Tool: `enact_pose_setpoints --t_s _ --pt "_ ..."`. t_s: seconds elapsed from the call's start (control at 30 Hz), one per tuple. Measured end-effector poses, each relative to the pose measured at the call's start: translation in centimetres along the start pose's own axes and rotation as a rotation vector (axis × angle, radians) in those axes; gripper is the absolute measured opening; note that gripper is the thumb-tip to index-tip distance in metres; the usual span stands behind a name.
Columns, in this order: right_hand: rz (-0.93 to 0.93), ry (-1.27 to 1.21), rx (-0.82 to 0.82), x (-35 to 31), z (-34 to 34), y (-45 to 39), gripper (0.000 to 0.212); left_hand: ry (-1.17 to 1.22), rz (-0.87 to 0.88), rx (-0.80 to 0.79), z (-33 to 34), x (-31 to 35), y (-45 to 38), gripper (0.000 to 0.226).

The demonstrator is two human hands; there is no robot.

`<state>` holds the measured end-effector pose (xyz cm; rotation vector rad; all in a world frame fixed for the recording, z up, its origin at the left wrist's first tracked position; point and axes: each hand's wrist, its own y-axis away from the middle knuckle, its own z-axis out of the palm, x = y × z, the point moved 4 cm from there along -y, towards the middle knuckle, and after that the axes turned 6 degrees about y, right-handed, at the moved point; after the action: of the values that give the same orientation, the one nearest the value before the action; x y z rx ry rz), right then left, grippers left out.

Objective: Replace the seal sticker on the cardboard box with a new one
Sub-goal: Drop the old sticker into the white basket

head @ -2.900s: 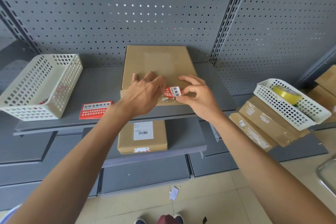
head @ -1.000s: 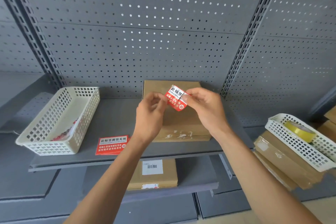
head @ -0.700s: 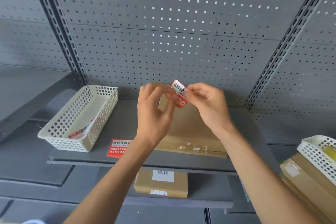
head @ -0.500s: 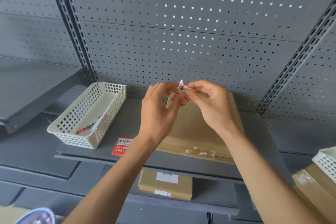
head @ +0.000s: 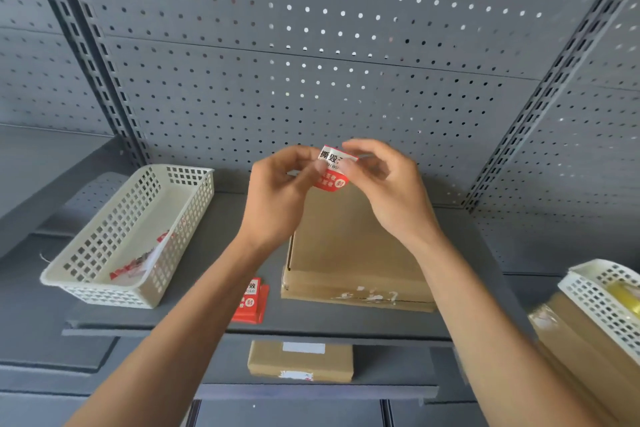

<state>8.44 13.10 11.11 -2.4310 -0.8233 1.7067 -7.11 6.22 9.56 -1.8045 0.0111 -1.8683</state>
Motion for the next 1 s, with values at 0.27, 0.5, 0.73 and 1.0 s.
enact_pose_setpoints --t_s 0.27,0.5,0.73,1.0 --pt "0.095 -0.294 0.028 0.3 0.4 -0.3 0.012 0.071 0.086 -0.013 0.3 0.0 -0.8 0.014" --pt "0.106 -0.328 -0.003 -1.0 1.1 0.3 0.042 0.090 0.068 0.087 0.2 0.0 -0.9 0.018" --pt "0.048 -0.312 0.119 -1.2 0.1 0.4 0.033 0.155 -0.015 0.122 -0.3 0.1 -0.8 0.022" --pt "-0.107 -0.090 0.197 -0.8 -0.6 0.9 0.017 -0.340 0.246 0.029 -0.4 1.5 -0.7 0.029"
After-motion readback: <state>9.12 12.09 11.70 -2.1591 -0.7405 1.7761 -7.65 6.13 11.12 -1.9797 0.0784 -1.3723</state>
